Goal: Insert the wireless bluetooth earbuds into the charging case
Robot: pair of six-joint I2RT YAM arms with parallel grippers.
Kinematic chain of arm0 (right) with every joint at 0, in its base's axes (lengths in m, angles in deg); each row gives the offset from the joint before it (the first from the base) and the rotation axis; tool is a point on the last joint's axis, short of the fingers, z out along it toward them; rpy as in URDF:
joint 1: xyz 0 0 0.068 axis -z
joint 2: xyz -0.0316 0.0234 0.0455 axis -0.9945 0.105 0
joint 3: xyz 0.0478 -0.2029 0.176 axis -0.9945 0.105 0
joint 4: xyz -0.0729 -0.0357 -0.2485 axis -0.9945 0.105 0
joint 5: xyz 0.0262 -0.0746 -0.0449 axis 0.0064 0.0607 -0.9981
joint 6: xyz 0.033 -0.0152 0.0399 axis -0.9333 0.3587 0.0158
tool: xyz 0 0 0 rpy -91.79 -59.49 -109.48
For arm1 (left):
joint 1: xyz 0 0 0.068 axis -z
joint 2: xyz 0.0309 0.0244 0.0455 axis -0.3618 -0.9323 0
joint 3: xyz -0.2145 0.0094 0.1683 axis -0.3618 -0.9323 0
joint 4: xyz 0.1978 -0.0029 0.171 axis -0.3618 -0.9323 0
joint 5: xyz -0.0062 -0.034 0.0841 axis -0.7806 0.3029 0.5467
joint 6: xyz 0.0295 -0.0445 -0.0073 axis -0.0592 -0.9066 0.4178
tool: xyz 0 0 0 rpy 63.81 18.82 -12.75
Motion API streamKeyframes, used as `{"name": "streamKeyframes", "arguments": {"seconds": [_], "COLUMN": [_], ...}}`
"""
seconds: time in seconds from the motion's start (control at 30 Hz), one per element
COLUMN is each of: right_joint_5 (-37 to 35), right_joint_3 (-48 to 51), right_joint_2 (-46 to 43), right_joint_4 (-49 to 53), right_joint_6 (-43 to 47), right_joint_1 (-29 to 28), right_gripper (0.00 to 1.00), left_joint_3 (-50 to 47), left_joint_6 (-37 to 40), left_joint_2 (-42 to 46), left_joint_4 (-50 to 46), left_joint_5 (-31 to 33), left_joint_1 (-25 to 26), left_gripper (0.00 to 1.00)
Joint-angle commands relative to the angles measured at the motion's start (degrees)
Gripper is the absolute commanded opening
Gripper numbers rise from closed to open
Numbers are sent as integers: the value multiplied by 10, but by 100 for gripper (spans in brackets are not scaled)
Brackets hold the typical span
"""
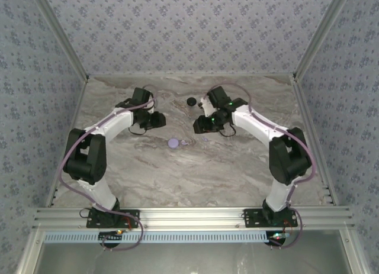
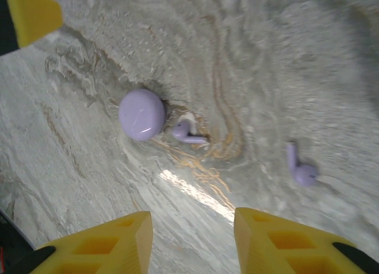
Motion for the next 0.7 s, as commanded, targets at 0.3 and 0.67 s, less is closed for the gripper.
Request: {"name": "streamKeyframes", "arguments": {"seconds": [0.3, 0.67], "right_joint_5": [24, 25], "right_joint_3": [-52, -51], "right_joint_2": [109, 156], "right_joint_4": [-15, -69], "right_joint_6": [-68, -126], "right_joint_1": [-85, -103], "right_gripper": [24, 15], "left_joint_3": [12, 33], "left_joint_6": [-2, -20], "left_joint_2": [-57, -116], "left_joint_4": [14, 36], "left_joint_5": [-45, -73], "left_joint_1": [15, 24], "left_gripper": [24, 18]}}
